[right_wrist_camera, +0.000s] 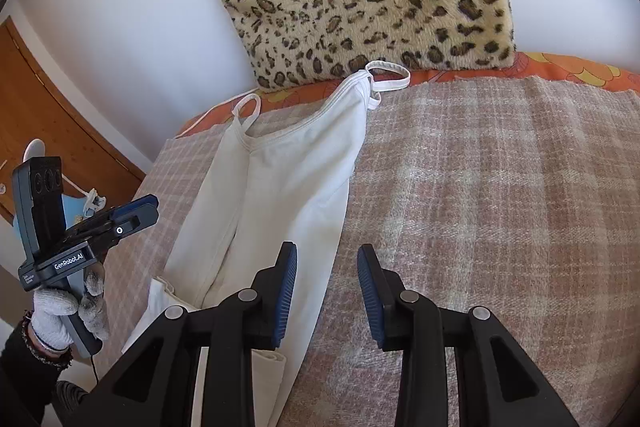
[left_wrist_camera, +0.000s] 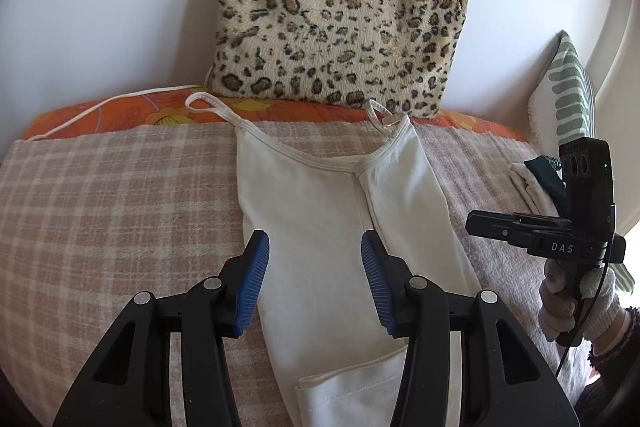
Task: Fold small clothes
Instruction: 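Move the left tool to the camisole straps and grasp them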
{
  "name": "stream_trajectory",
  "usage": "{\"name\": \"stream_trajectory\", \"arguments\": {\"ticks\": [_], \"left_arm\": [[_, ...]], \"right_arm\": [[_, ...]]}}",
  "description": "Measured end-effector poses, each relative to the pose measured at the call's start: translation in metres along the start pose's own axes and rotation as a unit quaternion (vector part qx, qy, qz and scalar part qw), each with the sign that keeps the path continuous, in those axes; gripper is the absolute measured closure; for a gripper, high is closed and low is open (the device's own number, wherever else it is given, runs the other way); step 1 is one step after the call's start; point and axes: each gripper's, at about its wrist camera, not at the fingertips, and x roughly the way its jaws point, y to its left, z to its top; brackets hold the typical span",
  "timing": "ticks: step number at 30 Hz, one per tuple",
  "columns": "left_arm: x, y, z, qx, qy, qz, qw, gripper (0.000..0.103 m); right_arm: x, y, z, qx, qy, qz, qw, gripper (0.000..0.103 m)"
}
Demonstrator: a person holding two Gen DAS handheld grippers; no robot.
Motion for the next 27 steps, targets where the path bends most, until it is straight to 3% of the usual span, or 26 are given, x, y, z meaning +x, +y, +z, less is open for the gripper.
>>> {"name": "stream_trajectory", "arguments": {"ticks": [7, 13, 15, 18, 19, 22, 24, 26, 27], "left_arm": [[0.055, -0.022, 0.032, 0.010, 0.015, -0.020, 0.9996, 0.056], [0.085, -0.021, 0.032, 0.009, 0.027, -0.025, 0.9993, 0.057], [0.090, -0.017, 0.030, 0.001, 0.024, -0.027, 0.9993, 0.065], [0.091, -0.012, 0.032, -0.012, 0.015, -0.022, 0.9996, 0.079], [0.091, -0.009, 0.032, -0.019, 0.014, -0.021, 0.9995, 0.080], [0.093, -0.012, 0.031, -0.010, 0.012, -0.011, 0.9998, 0.082], [0.094, -0.019, 0.032, 0.008, 0.010, 0.001, 0.9999, 0.082], [0.096, -0.022, 0.033, 0.016, 0.013, 0.007, 0.9998, 0.079], [0.095, -0.021, 0.034, 0.013, 0.015, 0.007, 0.9998, 0.069]], "right_arm": [[0.020, 0.000, 0.012, -0.005, 0.006, 0.012, 1.000, 0.069], [0.031, -0.007, 0.018, 0.005, 0.015, 0.022, 1.000, 0.071], [0.034, -0.008, 0.020, 0.007, 0.016, 0.027, 0.999, 0.071], [0.041, -0.005, 0.021, -0.002, 0.031, 0.030, 0.999, 0.100], [0.041, -0.004, 0.020, -0.004, 0.027, 0.024, 0.999, 0.102], [0.030, -0.007, 0.021, 0.007, -0.002, -0.007, 1.000, 0.103], [0.031, -0.013, 0.024, 0.014, 0.000, -0.032, 0.999, 0.103], [0.032, -0.024, 0.028, 0.030, 0.013, -0.014, 0.999, 0.097], [0.031, -0.031, 0.031, 0.049, 0.020, 0.007, 0.999, 0.086]]}}
